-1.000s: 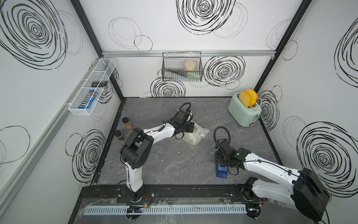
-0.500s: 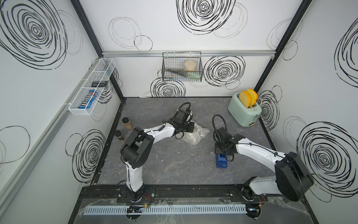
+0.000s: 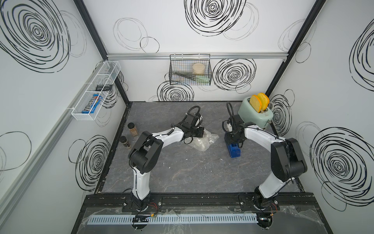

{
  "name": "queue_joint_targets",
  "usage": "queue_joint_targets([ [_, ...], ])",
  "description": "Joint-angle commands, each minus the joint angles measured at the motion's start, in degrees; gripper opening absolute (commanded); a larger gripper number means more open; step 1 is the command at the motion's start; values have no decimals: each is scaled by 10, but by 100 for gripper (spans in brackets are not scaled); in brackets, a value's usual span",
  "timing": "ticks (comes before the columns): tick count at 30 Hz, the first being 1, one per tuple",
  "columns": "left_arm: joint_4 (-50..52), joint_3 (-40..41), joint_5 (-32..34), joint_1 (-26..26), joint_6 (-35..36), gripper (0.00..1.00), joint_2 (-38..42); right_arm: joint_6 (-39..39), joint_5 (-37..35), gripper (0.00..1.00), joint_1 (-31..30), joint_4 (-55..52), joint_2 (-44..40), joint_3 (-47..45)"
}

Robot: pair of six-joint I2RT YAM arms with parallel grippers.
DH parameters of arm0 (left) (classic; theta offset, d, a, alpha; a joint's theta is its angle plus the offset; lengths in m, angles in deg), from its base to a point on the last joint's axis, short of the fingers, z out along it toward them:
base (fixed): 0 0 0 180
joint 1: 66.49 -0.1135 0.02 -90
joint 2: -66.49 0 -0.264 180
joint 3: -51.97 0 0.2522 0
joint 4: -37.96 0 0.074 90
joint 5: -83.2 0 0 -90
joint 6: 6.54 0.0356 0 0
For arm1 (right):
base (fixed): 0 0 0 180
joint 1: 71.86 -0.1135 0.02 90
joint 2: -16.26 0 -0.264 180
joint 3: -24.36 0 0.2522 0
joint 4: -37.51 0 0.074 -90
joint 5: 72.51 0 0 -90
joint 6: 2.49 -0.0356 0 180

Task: Wrap mugs in bubble wrap
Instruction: Move the Tape Cutter to the center of the board, then tear off the tape using the Tape Cutter.

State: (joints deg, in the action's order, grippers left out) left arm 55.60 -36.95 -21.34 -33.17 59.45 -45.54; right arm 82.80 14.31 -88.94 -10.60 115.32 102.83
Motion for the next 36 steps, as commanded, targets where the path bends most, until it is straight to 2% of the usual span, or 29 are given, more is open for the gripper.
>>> queue_joint_targets([
  [1, 24, -6, 1, -5, 10, 0, -31, 68, 8, 40, 2, -15, 27, 56],
  [5, 24, -7, 1, -6, 11, 0, -32, 104, 4, 48, 6, -8, 71, 88],
  [6, 25, -7, 2, -6, 10, 0, -32, 111, 6, 53, 7, -12, 83, 98],
  [8, 24, -5, 2, -7, 10, 0, -32, 112, -2, 75, 8, -22, 101, 115],
  [13, 24, -3, 2, -7, 10, 0, -27, 77, -25, 98, 11, -36, 62, 133],
  [17, 24, -3, 3, -7, 11, 0, -25, 16, -39, 97, 19, -46, -11, 130],
  [19, 25, -2, 4, -8, 10, 0, -26, -23, -8, 97, 36, -44, -64, 100],
  [21, 24, -2, 3, -8, 10, 0, -25, -65, 27, 97, 60, -14, -132, 39],
  [25, 23, -1, 2, -7, 8, 0, -24, -152, 159, 97, 108, 62, -287, -117],
  [28, 23, 1, 2, -6, 8, 0, -23, -189, 243, 97, 125, 129, -401, -233],
  [34, 24, 3, 3, -4, 9, 0, -22, -341, 284, 97, 152, 209, -625, -398],
  [36, 24, 4, 4, -4, 10, 0, -21, -396, 315, 97, 163, 248, -673, -445],
])
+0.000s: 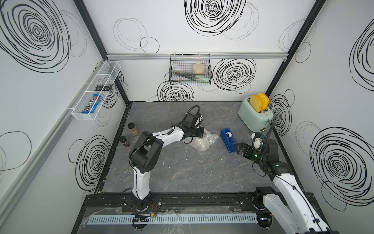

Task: Wrap mugs in bubble wrap
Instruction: Tear off the tape using the Tape Cutter.

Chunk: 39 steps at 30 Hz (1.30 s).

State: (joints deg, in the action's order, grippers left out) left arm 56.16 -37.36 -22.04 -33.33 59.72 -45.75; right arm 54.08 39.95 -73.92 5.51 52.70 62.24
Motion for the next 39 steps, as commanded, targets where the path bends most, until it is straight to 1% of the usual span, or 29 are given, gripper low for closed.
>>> queue_joint_targets([
  [1, 19, 9, 11, -2, 7, 0, -18, -137, 71, 97, 20, 102, -62, -63],
  [6, 19, 12, 13, -3, 7, 0, -12, -212, 94, 97, 47, 165, -89, -135],
  [9, 19, 11, 13, -3, 7, 0, -11, -244, 100, 98, 69, 183, -88, -155],
  [11, 19, 12, 13, -3, 7, 0, -10, -272, 115, 100, 79, 225, -80, -176],
  [14, 19, 14, 14, -3, 7, 0, -8, -309, 135, 92, 87, 298, -45, -204],
  [15, 19, 15, 14, -4, 7, 0, -8, -315, 140, 89, 89, 317, -35, -207],
  [19, 17, 17, 14, -4, 7, 0, -7, -334, 136, 83, 93, 359, -13, -212],
  [22, 17, 16, 13, -4, 7, 0, -5, -339, 127, 81, 97, 371, 2, -212],
  [30, 17, 16, 12, -4, 7, 0, -7, -358, 140, 77, 106, 450, 74, -216],
  [32, 17, 15, 12, -4, 7, 0, -7, -357, 137, 77, 107, 447, 85, -212],
  [36, 17, 14, 12, -4, 7, 0, -8, -364, 138, 76, 107, 487, 117, -215],
  [39, 17, 13, 11, -5, 7, 0, -10, -365, 139, 75, 107, 483, 139, -205],
])
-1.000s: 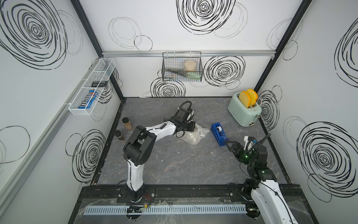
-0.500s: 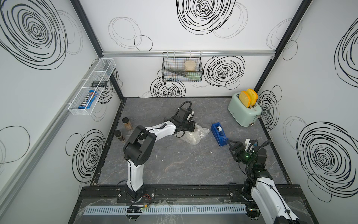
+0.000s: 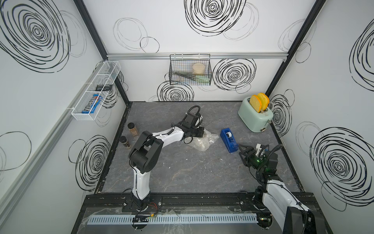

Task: Wrap mugs in bubble wrap
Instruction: Tear off the tape using the Tape Cutter.

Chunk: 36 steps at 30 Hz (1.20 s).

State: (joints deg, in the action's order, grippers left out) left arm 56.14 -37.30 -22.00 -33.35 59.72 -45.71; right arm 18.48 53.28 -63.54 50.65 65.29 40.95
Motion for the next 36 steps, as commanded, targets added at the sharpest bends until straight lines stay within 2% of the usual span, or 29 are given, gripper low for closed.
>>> queue_joint_targets([
  [1, 17, 12, 11, -5, 7, 0, -11, -10, 6, 73, 3, 38, 18, 8],
  [8, 17, 11, 11, -6, 7, 0, -13, -17, 13, 61, 3, 80, 62, 12],
  [16, 17, 9, 9, -7, 7, 0, -15, -18, 24, 59, 0, 111, 109, 23],
  [22, 18, 9, 9, -9, 8, 0, -15, -24, 30, 53, -3, 146, 147, 32],
  [36, 19, 11, 9, -10, 9, 0, -13, -28, 24, 53, -26, 160, 179, 46],
])
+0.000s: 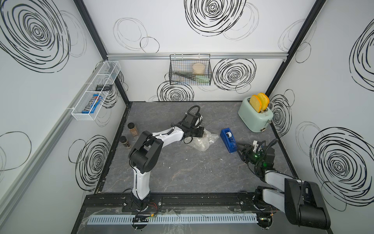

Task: Wrap mugs in bubble wrap
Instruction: Tear off the tape using the Tape Cutter.

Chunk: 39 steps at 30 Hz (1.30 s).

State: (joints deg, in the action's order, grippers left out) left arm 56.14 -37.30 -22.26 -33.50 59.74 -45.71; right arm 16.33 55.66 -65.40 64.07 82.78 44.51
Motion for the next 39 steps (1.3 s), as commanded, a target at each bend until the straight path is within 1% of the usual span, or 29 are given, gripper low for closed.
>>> queue_joint_targets([
  [1, 19, 11, 11, -8, 9, 0, -12, -7, -1, 53, -9, 25, 6, 12],
  [5, 19, 11, 11, -9, 9, 0, -12, -8, -4, 51, -14, 28, 9, 13],
  [8, 19, 11, 11, -9, 8, 0, -11, -7, -7, 46, -14, 25, 6, 11],
  [14, 20, 13, 12, -9, 9, 0, -10, 0, -15, 45, -12, -2, -16, 12],
  [17, 20, 13, 12, -8, 9, 0, -9, 4, -17, 40, -8, -13, -24, 12],
  [20, 20, 13, 12, -8, 9, 0, -10, 6, -17, 34, -7, -20, -25, 13],
  [23, 20, 13, 12, -9, 9, 0, -9, 9, -17, 32, -7, -23, -25, 12],
  [25, 21, 13, 12, -9, 9, 0, -9, 10, -17, 25, -7, -25, -24, 12],
  [28, 21, 13, 12, -9, 9, 0, -9, 11, -15, 12, -7, -34, -28, 15],
  [30, 21, 13, 12, -9, 9, 0, -8, 22, -11, 3, -7, -62, -37, 29],
  [31, 22, 13, 13, -9, 10, 0, -8, 31, -10, 0, -6, -83, -42, 42],
  [35, 21, 17, 14, -11, 10, 0, -4, 67, -24, 0, -1, -148, -54, 86],
  [39, 18, 19, 13, -12, 10, 0, -4, 105, -18, 0, 0, -185, -24, 132],
])
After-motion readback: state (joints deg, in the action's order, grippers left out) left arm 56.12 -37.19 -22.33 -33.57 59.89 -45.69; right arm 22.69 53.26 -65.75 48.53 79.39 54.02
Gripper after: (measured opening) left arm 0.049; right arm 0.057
